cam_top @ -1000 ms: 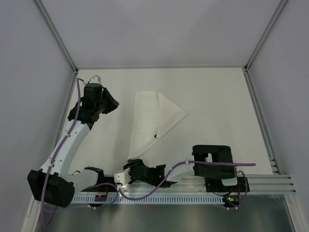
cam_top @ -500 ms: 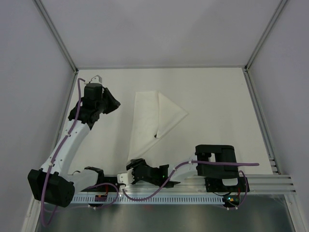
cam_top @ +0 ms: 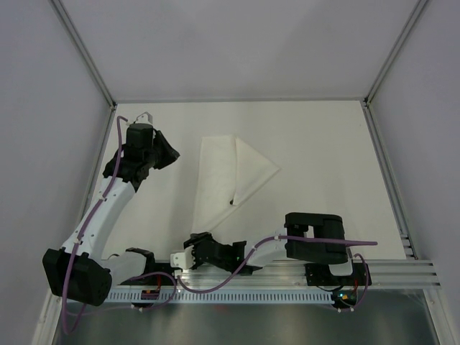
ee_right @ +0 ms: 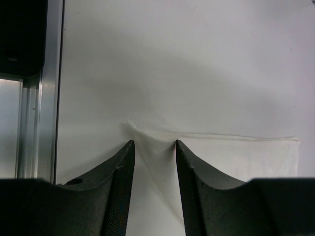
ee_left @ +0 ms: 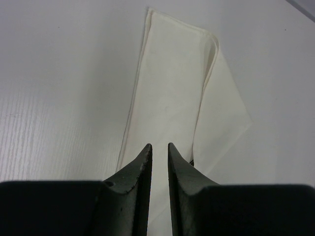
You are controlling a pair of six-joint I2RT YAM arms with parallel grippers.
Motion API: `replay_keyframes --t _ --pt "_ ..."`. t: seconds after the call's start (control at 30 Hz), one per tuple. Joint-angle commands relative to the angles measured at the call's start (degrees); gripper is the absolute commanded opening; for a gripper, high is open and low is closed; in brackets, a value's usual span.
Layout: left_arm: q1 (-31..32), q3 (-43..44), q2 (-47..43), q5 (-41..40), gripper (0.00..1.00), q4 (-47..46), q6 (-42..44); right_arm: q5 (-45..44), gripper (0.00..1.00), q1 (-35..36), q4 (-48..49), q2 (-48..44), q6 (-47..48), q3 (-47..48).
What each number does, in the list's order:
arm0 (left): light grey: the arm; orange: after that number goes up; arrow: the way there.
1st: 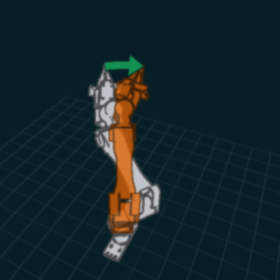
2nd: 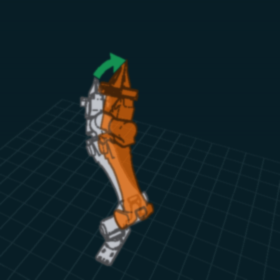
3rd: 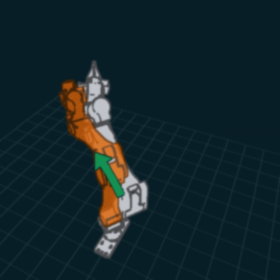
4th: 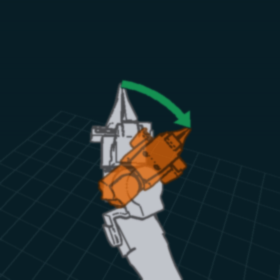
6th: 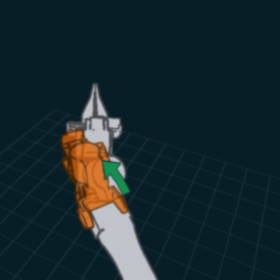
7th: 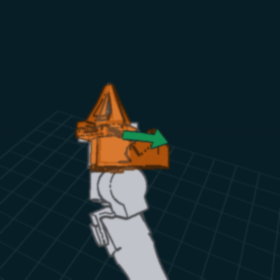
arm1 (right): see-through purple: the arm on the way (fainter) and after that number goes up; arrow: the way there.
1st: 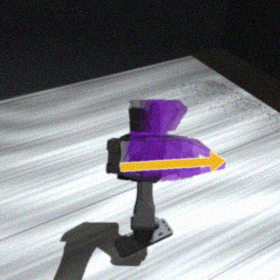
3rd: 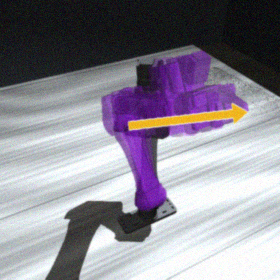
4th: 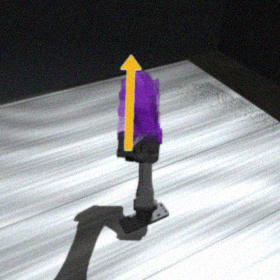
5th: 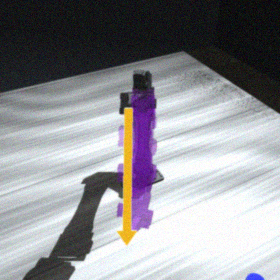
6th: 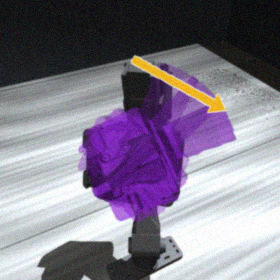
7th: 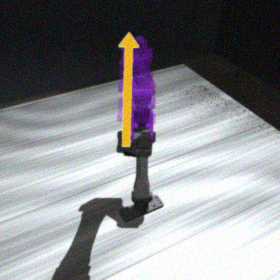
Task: Fold the napkin, place the utensils inside, and roll it up
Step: Fold the napkin at the center of the board.
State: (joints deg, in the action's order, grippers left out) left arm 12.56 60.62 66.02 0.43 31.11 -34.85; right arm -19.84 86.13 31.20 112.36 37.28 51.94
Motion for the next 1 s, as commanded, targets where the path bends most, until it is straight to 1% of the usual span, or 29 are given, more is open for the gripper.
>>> replay_keyframes --t 0.0,0.23,0.33,0.43,0.47,0.5,0.63,0.67,0.77,0.8,0.83,0.97 --pt "-0.3 -0.2 -0.2 1.9 0.24 -1.6 2.1 1.5 0.45 0.1 0.4 0.8 -0.9 1.8" --pt "-0.5 -0.2 0.0 2.3 0.24 -2.0 2.2 0.9 0.44 0.0 0.3 2.2 -0.6 2.3" --pt "-0.6 -0.3 0.1 2.3 0.24 -2.0 2.2 1.1 0.42 0.0 0.2 2.4 -0.9 2.2" --pt "-0.6 -0.3 0.2 2.3 0.24 -2.1 2.2 0.9 0.35 0.0 0.3 2.6 -0.9 2.2" --pt "-0.6 -0.3 0.2 2.4 0.24 -2.1 2.3 0.9 0.28 -0.2 0.4 2.4 -0.9 2.2" --pt "-0.6 -0.3 0.2 2.3 0.24 -2.3 2.2 0.9 0.26 -0.3 0.3 2.3 -1.0 2.3" --pt "-0.6 -0.2 0.7 2.6 0.24 -2.4 2.2 1.3 0.20 -1.0 -1.0 1.5 -2.1 2.9" --pt "-0.6 -0.2 0.8 2.7 0.25 -2.4 2.3 1.6 0.17 -1.4 -1.7 1.0 -2.4 2.9" --pt "-0.6 0.0 1.2 2.7 0.24 -2.5 2.3 2.3 0.13 -2.1 -3.0 -0.2 -3.5 3.4" --pt "-0.7 0.0 1.3 2.7 0.24 -2.5 2.3 2.7 0.12 -2.9 -3.7 -0.6 -4.1 4.0" --pt "-0.8 -0.1 1.3 2.7 0.24 -2.5 2.3 3.4 0.09 -3.5 -5.5 -1.1 -4.8 5.1" --pt "-0.9 0.2 1.9 2.9 0.24 -2.7 2.2 6.0 0.05 -8.2 -10.9 -2.7 -10.1 8.8"
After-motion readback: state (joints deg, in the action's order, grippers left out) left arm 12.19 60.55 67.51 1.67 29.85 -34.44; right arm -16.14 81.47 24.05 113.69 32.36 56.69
